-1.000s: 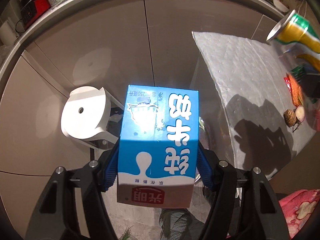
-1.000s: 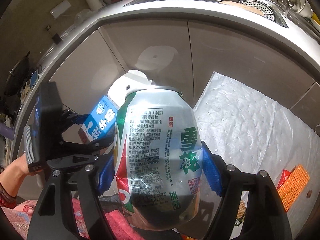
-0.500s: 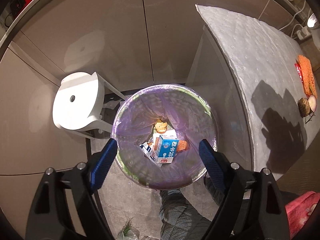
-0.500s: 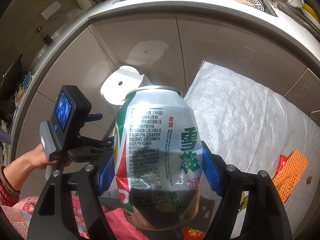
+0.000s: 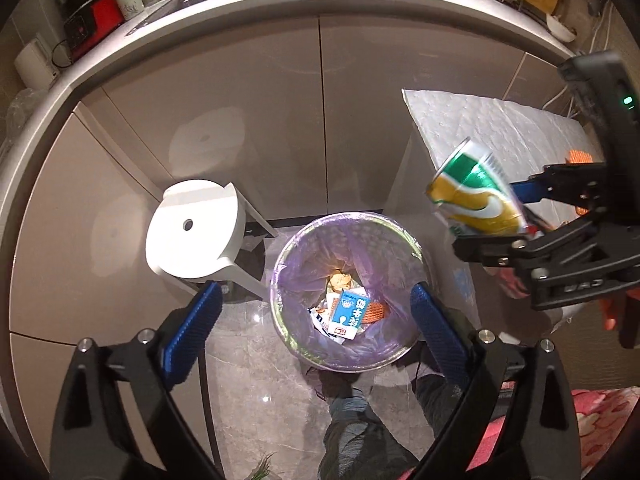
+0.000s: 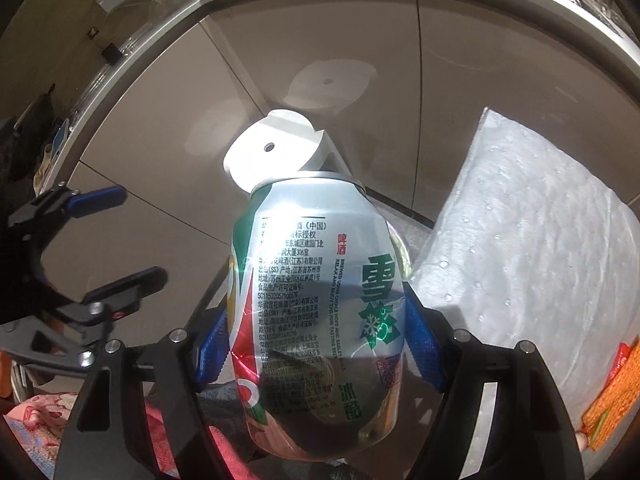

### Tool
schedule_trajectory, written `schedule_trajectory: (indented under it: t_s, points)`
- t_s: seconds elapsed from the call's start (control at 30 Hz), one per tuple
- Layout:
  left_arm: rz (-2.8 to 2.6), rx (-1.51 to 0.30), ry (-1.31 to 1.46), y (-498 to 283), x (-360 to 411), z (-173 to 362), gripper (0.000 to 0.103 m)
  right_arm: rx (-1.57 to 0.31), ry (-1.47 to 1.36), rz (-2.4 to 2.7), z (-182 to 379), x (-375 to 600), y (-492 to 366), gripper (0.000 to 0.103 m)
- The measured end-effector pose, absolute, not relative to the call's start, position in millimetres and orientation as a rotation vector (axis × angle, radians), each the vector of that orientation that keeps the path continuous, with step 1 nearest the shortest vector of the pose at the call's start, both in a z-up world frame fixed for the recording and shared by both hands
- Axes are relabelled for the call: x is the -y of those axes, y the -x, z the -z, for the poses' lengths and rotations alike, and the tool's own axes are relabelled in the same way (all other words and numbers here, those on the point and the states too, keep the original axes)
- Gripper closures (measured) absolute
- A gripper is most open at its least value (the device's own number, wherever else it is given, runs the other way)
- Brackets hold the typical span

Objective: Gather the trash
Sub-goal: 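Carry the soda can over the bin and release it with the right gripper, then move the left gripper to the taro and grasp it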

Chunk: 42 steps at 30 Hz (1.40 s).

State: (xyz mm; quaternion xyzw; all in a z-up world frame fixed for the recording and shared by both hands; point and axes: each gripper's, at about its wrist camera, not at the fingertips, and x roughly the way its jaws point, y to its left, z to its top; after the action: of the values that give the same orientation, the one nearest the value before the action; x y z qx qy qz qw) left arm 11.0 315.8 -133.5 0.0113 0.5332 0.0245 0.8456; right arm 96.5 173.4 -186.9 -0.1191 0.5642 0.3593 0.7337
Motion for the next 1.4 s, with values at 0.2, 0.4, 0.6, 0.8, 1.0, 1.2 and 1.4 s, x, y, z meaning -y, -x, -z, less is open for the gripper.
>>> schedule_trajectory:
  t_s: [0.2, 0.4, 0.6, 0.8, 1.0, 1.2, 1.4]
  points:
    - [-0.098, -1.119, -0.031, 0.2, -337.4, 124.9, 0.011, -1.269, 0.276, -0.816, 221.6, -211.2, -99.6, 0.027]
    - [-0.127, -1.124, -0.036, 7.3, -352.5, 123.9, 0.011, -1.3, 0.294, -0.79, 241.5, -229.2, -107.0, 0.014]
    - [-0.126, -1.112, -0.038, 7.4, -351.9, 120.4, 0.011, -1.265, 0.263, -0.779, 223.3, -218.0, -110.1, 0.01]
    - [-0.09, -1.089, -0.064, 1.3, -330.4, 112.1, 0.011, -1.166, 0.191, -0.699, 172.5, -169.0, -119.0, 0.005]
    - [-0.021, -1.054, -0.076, -12.0, -291.0, 98.0, 0.01, -1.045, 0.122, -0.576, 113.9, -89.1, -118.0, 0.002]
    - [0.084, -1.018, -0.115, -28.8, -231.7, 86.5, 0.01, -0.999, 0.051, -0.442, 85.9, -2.1, -114.5, 0.002]
    - [0.182, -0.998, -0.162, -44.9, -171.4, 81.4, 0.01, -0.995, -0.011, -0.323, 83.5, 69.2, -111.2, 0.002]
